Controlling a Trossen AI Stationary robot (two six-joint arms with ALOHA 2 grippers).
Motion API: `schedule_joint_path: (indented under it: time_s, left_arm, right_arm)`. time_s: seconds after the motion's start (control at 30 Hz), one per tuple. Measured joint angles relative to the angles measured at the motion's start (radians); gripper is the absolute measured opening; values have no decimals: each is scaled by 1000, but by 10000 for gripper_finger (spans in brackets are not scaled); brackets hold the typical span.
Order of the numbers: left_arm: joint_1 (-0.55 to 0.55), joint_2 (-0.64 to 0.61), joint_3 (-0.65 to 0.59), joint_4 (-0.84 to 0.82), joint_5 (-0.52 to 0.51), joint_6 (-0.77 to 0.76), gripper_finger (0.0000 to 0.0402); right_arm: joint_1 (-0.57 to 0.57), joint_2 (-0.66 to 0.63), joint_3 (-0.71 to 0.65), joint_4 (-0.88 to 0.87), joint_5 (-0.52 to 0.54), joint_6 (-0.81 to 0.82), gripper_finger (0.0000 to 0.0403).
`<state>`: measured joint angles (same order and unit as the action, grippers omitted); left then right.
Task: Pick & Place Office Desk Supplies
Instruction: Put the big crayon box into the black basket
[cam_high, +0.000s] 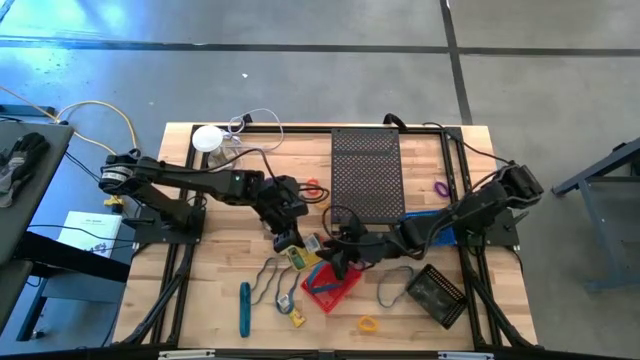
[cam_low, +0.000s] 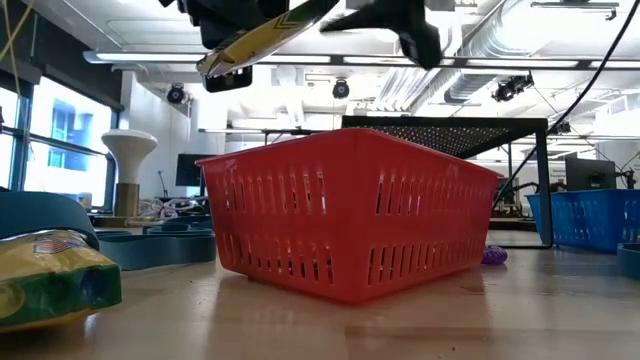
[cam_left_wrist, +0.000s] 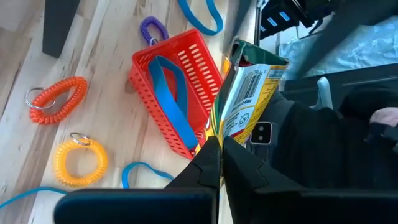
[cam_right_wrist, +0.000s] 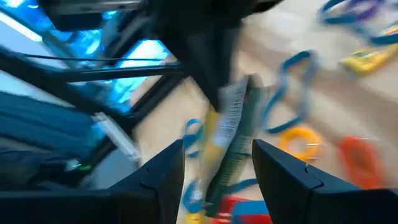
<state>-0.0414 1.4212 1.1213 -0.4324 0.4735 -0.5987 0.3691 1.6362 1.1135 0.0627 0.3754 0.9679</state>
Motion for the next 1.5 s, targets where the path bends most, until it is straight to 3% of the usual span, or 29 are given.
schedule_joint_path:
  time_s: [0.17,0.3,0.77,1.13,1.33,1.5]
  left_arm:
    - [0,0,0,1,5,0,1]
    - [-1,1,1,4,9,1,1]
    - [-1,0,0,9,9,1,1]
    - [-10,0,-1,23,-31,25,4]
    - [-58,0,-1,37,-112,85,36]
    - [-79,0,-1,78,-119,85,69]
  right_arm:
    - [-19,10,-2,65,-90,-80,176]
    - [-23,9,-2,66,-99,-83,165]
    - [-32,9,-2,40,-140,-81,15]
    - [-32,7,-2,23,-136,-106,15]
    - [-32,7,-2,19,-146,-110,17]
    - [-30,7,-2,24,-150,-128,14]
